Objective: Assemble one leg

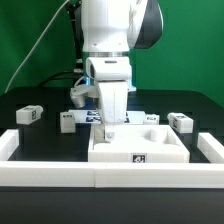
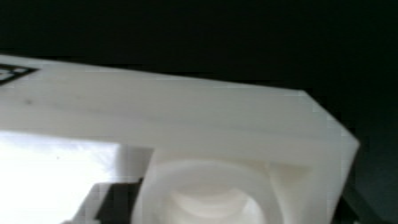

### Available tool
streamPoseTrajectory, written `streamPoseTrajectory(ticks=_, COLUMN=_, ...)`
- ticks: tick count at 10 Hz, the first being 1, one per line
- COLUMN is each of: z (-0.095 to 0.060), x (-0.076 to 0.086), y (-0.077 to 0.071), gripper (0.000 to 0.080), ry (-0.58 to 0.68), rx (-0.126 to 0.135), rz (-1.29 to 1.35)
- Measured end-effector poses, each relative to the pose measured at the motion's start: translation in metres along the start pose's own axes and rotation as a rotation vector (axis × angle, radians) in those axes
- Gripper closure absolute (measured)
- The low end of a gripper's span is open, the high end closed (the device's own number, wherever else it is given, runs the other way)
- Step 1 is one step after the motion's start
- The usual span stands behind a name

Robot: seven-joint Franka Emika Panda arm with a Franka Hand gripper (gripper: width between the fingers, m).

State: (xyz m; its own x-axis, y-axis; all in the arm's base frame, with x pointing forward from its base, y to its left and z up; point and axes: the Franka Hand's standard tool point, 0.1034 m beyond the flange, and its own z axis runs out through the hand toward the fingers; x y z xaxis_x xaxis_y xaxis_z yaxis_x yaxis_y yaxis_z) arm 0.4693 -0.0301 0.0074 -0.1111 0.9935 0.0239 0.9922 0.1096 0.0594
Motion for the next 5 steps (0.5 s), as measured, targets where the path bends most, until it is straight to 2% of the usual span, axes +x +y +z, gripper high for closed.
streamPoseTrajectory(ticks=3, z=0.001, x=0.02, y=0.014, gripper=0.0399, ry=0.007, rx=-0.008, rz=-0.008)
streamPoseTrajectory(ticks=5, z=0.002, x=0.026, y=0.027, gripper=0.0399, ry=0.008, rx=-0.013, rz=-0.01)
